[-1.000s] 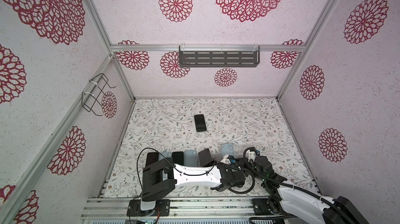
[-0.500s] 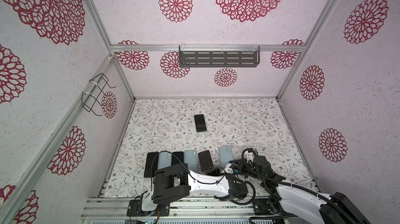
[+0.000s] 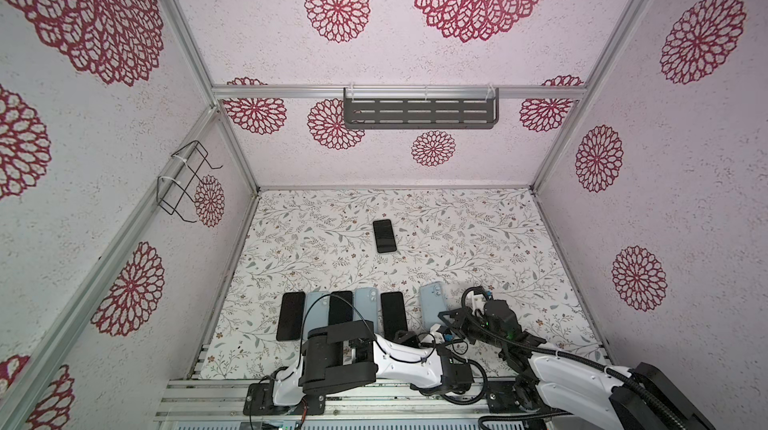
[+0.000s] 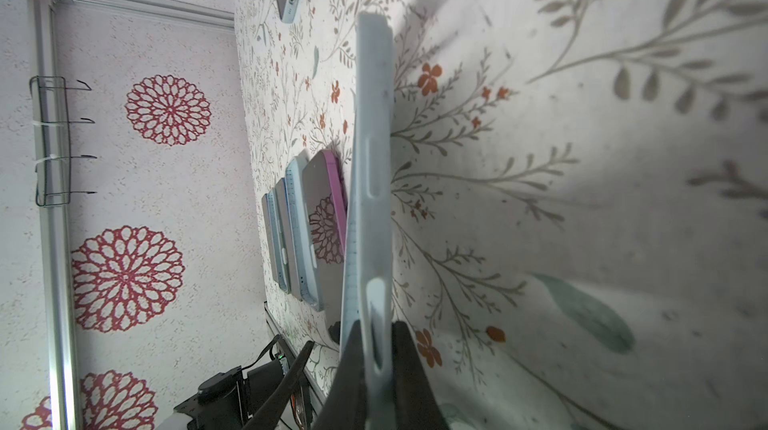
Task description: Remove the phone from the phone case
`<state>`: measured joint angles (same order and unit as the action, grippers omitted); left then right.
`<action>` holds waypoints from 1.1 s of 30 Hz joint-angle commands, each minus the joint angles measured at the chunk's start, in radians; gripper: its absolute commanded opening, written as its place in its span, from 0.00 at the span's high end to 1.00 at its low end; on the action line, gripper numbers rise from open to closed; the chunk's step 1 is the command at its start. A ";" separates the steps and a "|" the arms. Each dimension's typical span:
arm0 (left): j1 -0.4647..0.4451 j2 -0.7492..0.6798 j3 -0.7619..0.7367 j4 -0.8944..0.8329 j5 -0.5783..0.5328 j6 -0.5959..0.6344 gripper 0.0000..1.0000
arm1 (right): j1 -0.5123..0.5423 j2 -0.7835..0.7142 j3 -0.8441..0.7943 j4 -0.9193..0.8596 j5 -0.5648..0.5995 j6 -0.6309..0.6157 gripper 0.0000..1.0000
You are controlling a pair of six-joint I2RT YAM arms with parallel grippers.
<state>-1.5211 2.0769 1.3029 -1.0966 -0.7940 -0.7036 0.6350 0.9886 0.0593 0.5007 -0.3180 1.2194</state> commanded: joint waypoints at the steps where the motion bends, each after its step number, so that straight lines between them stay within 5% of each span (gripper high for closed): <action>1: -0.011 -0.004 -0.008 -0.022 0.000 -0.080 0.49 | 0.016 0.019 0.031 0.022 0.006 -0.027 1.00; 8: 0.001 -0.121 -0.065 -0.095 -0.019 -0.240 0.29 | 0.068 0.111 0.045 0.056 0.048 -0.028 1.00; 15: 0.062 -0.411 -0.143 -0.146 -0.050 -0.380 0.15 | 0.120 0.186 0.052 0.101 0.110 -0.019 1.00; 18: 0.123 -0.531 -0.172 -0.114 -0.029 -0.361 0.02 | 0.138 0.202 0.059 0.102 0.140 -0.019 1.00; 33: 0.469 -0.913 -0.256 0.191 0.163 -0.116 0.03 | 0.281 0.451 0.132 0.307 0.251 0.086 1.00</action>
<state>-1.0874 1.1946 1.0489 -0.9955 -0.6811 -0.8841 0.8867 1.4067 0.1757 0.7475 -0.1101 1.2675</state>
